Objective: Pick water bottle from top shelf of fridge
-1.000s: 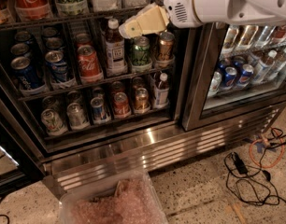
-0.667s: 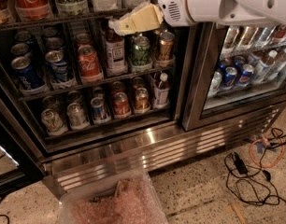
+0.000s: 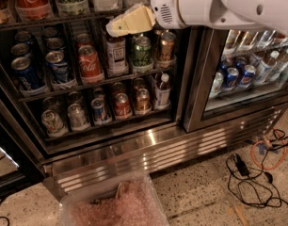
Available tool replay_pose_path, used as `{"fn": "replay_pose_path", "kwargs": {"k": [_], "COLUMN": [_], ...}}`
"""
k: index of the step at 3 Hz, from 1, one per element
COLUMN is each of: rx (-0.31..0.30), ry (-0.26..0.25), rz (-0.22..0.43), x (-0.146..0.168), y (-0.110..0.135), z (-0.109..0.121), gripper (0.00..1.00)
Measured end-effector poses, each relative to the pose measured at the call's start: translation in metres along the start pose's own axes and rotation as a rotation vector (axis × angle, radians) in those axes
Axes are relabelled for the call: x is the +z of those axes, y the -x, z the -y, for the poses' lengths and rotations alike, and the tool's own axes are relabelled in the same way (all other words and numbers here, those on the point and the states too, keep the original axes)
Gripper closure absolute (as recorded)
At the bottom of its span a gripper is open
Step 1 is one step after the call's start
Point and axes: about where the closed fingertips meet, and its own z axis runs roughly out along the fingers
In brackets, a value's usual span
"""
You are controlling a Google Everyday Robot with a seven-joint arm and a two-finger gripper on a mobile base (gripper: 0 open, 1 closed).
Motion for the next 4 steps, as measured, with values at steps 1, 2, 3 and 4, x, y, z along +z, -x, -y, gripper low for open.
{"fn": "replay_pose_path", "kwargs": {"k": [1,2,3,4], "rx": [0.011,0.03,0.039,0.02], "ry": [-0.017,-0.027,-0.03,-0.028], "rz": [0.012,0.03,0.048,0.081], "x": [0.012,0.024,0.034,0.053], "y": [0.0,-0.001,0.002,0.014], "z": [-0.008,-0.015,-0.02,-0.028], "gripper": [0.0,0.0,0.0,0.0]}}
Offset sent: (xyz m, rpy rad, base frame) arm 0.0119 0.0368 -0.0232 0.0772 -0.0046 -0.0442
